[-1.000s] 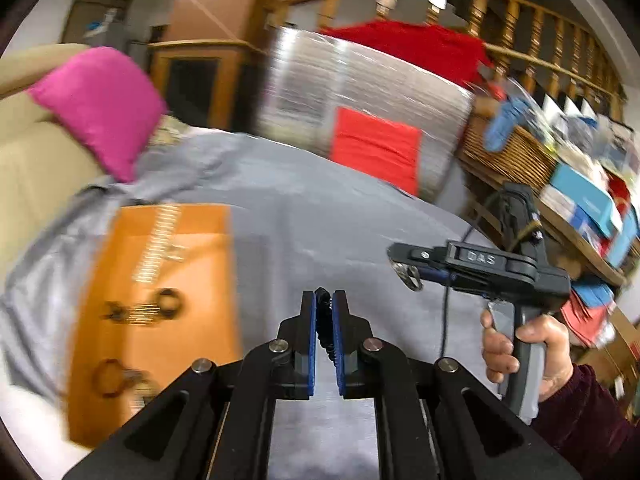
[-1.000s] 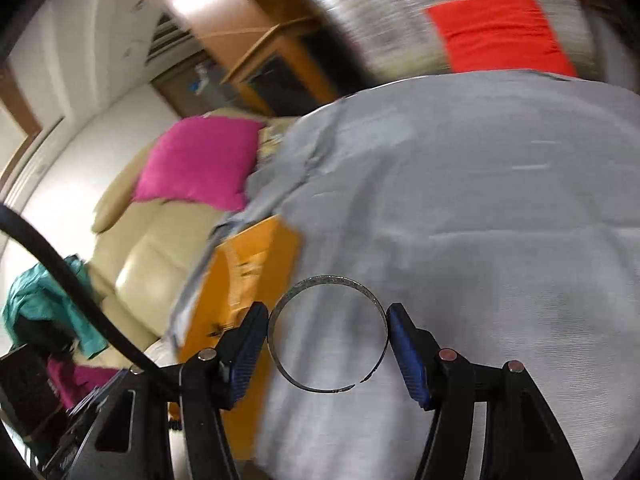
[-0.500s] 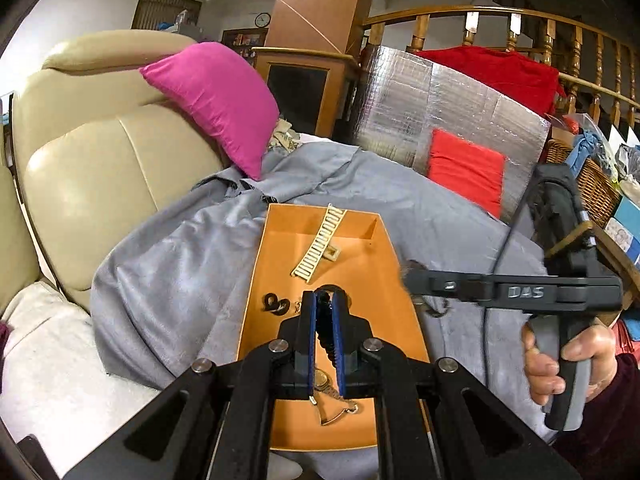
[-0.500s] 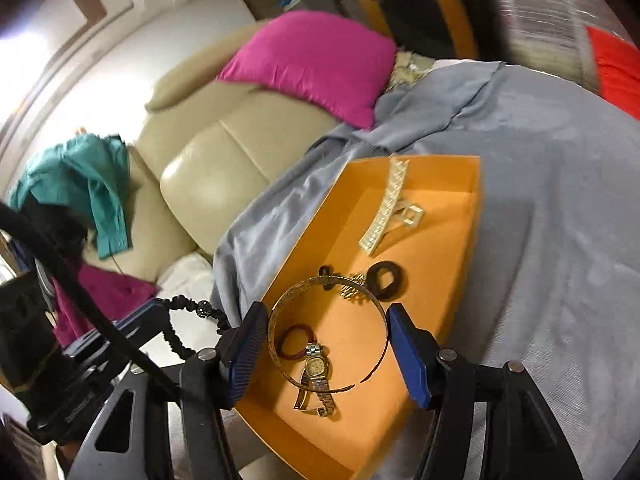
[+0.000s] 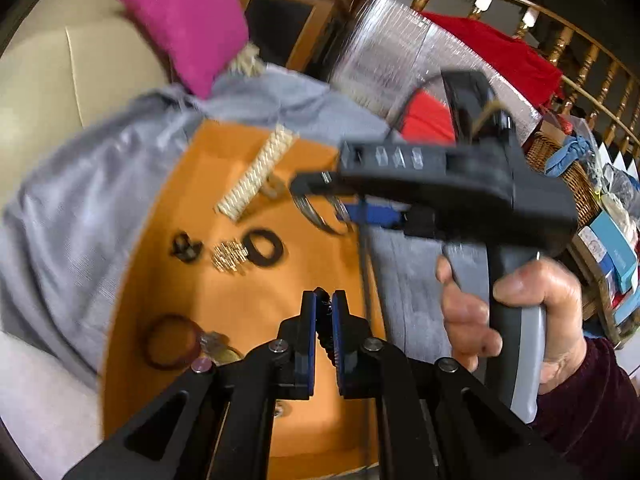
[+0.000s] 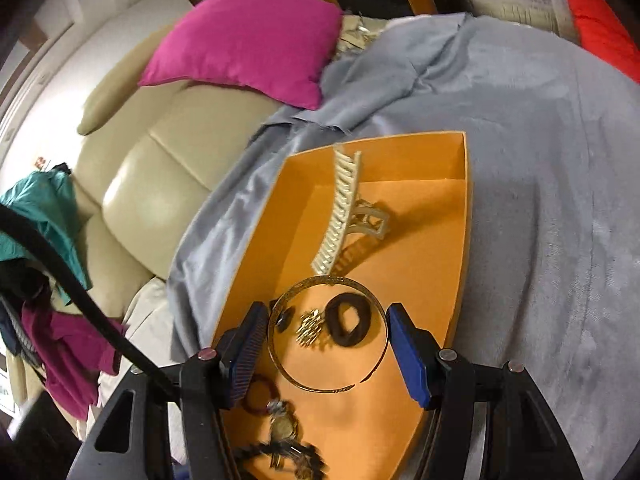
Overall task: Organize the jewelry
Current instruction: 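Release the scrunchie in the tray while the right tool drops the silver bangle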
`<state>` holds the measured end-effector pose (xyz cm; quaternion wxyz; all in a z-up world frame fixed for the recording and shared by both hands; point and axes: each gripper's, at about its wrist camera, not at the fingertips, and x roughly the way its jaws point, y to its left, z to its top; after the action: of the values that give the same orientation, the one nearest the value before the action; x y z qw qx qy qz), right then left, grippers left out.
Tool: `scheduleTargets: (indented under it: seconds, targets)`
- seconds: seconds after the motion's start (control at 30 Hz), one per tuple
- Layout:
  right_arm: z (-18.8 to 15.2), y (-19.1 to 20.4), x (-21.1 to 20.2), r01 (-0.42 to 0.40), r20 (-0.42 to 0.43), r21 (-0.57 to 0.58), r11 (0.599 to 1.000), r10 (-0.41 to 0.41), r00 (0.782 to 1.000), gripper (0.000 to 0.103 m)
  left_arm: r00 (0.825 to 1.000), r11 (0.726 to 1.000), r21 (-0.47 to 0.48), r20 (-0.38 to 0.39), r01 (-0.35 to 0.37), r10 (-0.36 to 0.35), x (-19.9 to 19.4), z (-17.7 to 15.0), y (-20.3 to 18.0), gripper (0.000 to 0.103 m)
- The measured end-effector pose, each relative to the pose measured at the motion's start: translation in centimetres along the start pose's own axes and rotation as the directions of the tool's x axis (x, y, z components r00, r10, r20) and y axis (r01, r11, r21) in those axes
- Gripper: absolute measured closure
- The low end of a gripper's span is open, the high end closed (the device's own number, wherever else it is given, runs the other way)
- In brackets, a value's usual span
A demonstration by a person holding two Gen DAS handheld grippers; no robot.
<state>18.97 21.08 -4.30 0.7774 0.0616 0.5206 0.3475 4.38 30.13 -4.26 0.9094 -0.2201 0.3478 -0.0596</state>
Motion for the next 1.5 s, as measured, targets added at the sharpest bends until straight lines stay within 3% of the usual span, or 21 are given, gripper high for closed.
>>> scheduleTargets:
  seconds: [0.2,0.4,0.47,0.57,0.63,0.9,1.0,1.03,1.13,1.3,1.43,1.5]
  targets:
    - [1.6,-1.2,3.0,0.05,-0.028,0.0,0.999,-0.05,0.998,0.039,0.997,0.999,-0.041,-0.075,-0.029,0.026,3.8,-0.2,0.5,0.095]
    - [2.6,-1.0,4.5,0.107,-0.037,-0.055,0.993,-0.109,0.993,0.039,0.989,0.998,-0.005,-0.138,-0.06,0.058,5.3,-0.3,0.7,0.095]
    - [2.9,-0.8,5.0,0.14,-0.039,-0.083,0.987,-0.144,0.989,0.039,0.988,0.998,-0.004,-0.141,-0.061,0.06,5.0,-0.2,0.9,0.088]
    - [3.1,-0.6,5.8,0.196,-0.042,-0.139,0.971,-0.204,0.978,0.039,0.989,0.998,-0.013,-0.133,-0.061,0.059,4.3,-0.1,1.4,0.072]
    - [3.2,-0.6,6.2,0.217,-0.047,-0.161,0.963,-0.228,0.973,0.039,0.991,0.998,-0.011,-0.115,-0.069,0.068,3.5,0.0,1.8,0.068]
    - [3.2,0.3,7.5,0.306,-0.059,-0.248,0.919,-0.33,0.942,0.037,0.993,0.993,-0.023,-0.036,-0.117,0.117,0.0,0.8,3.6,0.067]
    - [3.2,0.3,7.4,0.308,-0.056,-0.238,0.921,-0.329,0.942,0.037,0.987,0.987,-0.021,0.002,-0.161,0.161,-1.4,1.0,4.3,0.051]
    - [3.3,0.3,7.1,0.305,-0.052,-0.225,0.925,-0.324,0.945,0.037,0.983,0.983,-0.019,0.018,-0.182,0.183,-1.7,1.3,4.3,0.042]
    - [3.3,0.4,5.6,0.289,-0.016,-0.188,0.939,-0.297,0.955,0.036,0.963,0.966,-0.002,0.069,-0.26,0.259,-3.5,1.4,4.1,0.034]
    - [2.8,1.3,1.0,0.239,0.056,-0.159,0.958,-0.233,0.971,0.036,0.909,0.917,0.046,0.158,-0.396,0.385,-6.4,1.6,2.7,0.023]
    - [1.0,3.1,-2.8,0.208,0.085,-0.189,0.96,-0.195,0.977,0.036,0.85,0.858,0.094,0.228,-0.504,0.475,-8.7,1.5,0.6,0.016]
    - [-0.5,4.1,-5.4,0.201,0.105,-0.215,0.956,-0.182,0.978,0.036,0.839,0.85,0.102,0.256,-0.517,0.48,-10.0,1.3,-0.4,0.014]
